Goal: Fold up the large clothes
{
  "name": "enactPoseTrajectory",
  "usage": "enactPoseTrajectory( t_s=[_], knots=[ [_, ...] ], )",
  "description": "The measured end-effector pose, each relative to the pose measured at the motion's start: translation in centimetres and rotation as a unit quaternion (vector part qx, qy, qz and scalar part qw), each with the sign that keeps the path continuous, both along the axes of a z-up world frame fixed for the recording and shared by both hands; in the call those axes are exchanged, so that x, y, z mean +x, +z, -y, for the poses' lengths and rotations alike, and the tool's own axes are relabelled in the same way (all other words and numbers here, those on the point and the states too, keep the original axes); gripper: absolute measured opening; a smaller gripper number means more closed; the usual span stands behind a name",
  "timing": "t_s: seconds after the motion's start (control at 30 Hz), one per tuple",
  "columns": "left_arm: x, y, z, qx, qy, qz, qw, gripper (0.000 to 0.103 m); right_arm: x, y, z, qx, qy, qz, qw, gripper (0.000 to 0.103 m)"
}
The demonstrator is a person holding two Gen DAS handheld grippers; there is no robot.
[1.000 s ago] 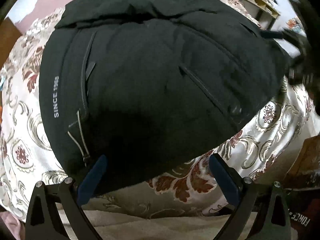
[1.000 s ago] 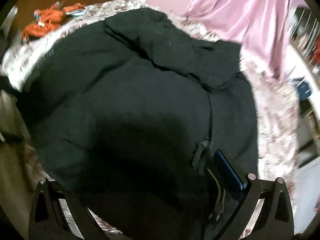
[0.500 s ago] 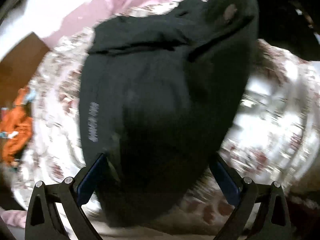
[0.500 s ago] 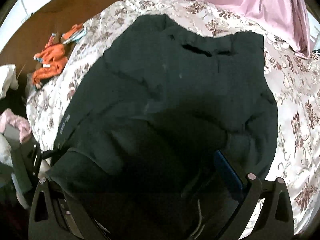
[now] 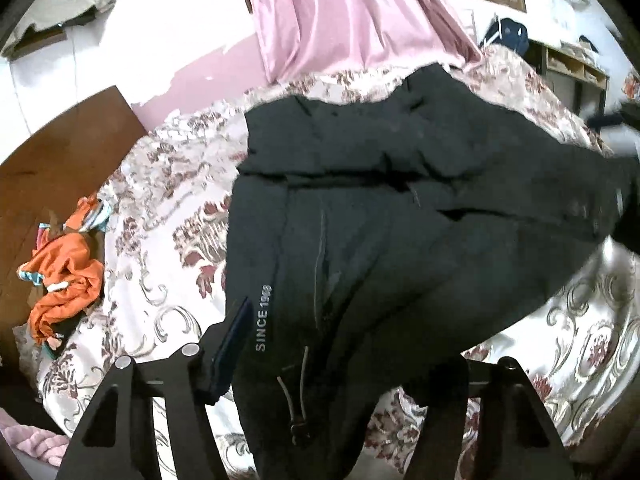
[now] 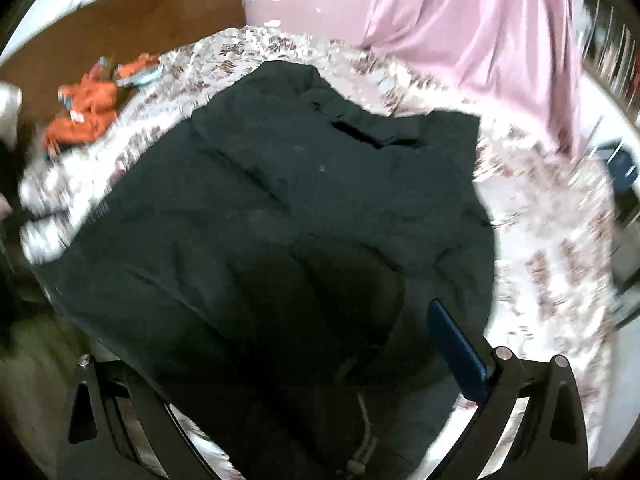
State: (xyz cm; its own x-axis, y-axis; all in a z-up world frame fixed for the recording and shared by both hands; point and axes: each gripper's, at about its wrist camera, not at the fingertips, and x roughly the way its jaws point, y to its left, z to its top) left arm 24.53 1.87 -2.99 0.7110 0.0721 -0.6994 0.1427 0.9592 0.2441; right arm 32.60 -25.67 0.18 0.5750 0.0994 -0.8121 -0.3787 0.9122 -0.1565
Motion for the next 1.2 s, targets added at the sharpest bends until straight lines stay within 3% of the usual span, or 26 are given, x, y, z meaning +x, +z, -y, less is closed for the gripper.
enactPoseTrajectory(
  t_s=[0.17,0.23,0.3,0.43,0.6,0.7,0.83,1.13,1.2],
  knots=[
    [-0.3,0.7,1.2,0.021,-0.006,0.032,0.9993,0.062,-6.5,-4.2,-1.5,-0.131,0.006,0.093,0.987,0.101],
    [-0.4,0.2,1.6,0.037,-0.005,0.03,0.9988,0.062,-8.2,-6.2,-2.2,-0.172,-0.001,0.103,0.98,0.101],
    [-0.7,-0.3,1.6,0.037,-0.003,0.022,0.9991,0.062,-9.2,-7.6,-2.5,-0.189,-0.02,0.108,0.976,0.093],
    [-1.3,-1.3,1.1,0.018,0.007,0.0,0.9998,0.062,-9.8,-7.7,-1.2,-0.13,-0.078,0.108,0.982,0.073],
    [-2.0,-1.9,1.2,0.024,0.016,0.003,0.9996,0.061,-9.8,-7.6,-0.6,-0.072,-0.103,0.118,0.985,0.038],
    [-2.0,-2.1,1.4,0.027,0.017,-0.002,0.9995,0.061,-10.4,-8.4,-0.3,-0.048,-0.118,0.116,0.985,0.032],
    [-2.0,-2.6,1.6,0.037,0.015,-0.011,0.9991,0.06,-10.6,-9.5,1.1,0.028,-0.163,0.084,0.983,0.032],
    [-2.7,-3.0,3.3,0.067,-0.019,-0.007,0.9976,0.031,-11.7,-9.8,2.0,0.069,-0.173,0.1,0.977,0.022],
    [-2.9,-2.8,3.6,0.064,-0.031,-0.003,0.9975,0.018,-11.7,-9.0,1.9,0.075,-0.17,0.117,0.976,0.017]
  ],
)
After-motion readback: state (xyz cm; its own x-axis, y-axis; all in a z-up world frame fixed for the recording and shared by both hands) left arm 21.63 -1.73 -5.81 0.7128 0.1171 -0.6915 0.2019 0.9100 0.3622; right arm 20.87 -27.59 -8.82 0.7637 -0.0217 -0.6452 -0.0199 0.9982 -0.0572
